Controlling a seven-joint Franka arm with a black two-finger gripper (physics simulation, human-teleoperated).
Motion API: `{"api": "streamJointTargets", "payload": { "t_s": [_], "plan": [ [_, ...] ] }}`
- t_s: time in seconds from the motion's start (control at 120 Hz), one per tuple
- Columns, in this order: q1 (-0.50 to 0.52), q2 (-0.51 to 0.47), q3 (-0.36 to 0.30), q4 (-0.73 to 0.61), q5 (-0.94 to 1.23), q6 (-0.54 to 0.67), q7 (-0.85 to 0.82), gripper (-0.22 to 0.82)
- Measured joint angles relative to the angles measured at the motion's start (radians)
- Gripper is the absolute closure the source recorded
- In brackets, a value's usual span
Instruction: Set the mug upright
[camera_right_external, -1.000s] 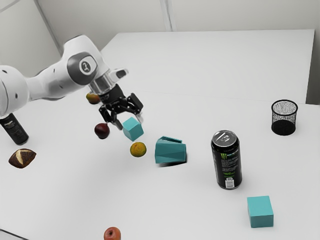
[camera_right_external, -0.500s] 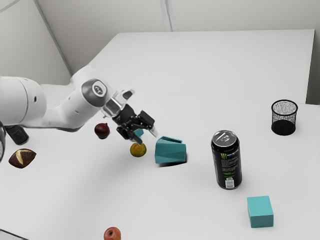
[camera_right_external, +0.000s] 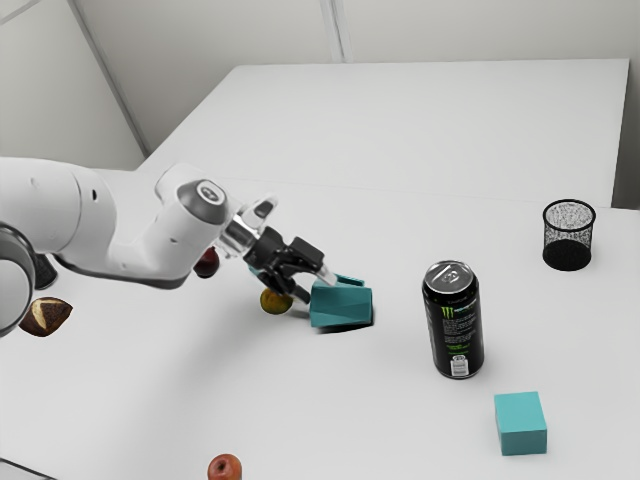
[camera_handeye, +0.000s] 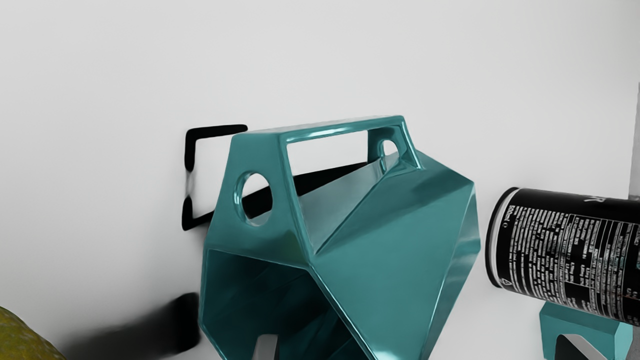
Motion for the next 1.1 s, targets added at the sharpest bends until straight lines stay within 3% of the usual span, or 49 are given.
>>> {"api": "streamJointTargets", "payload": {
  "t_s": [0.183, 0.383, 0.683, 0.933, 1.1],
  "plan": [
    [-0.001, 0.011, -0.011, -0.020, -0.102, 0.005, 0.088, 0.04],
    [-0.010, 0.009, -0.011, -0.035, -0.134, 0.008, 0.164, 0.36],
    [-0.013, -0.011, -0.024, -0.030, -0.139, 0.006, 0.246, 0.67],
    [-0.033, -0.042, -0.035, -0.024, -0.098, 0.033, 0.283, 0.76],
    [-0.035, -0.066, -0.037, 0.026, 0.110, 0.053, 0.250, 0.77]
  ]
}}
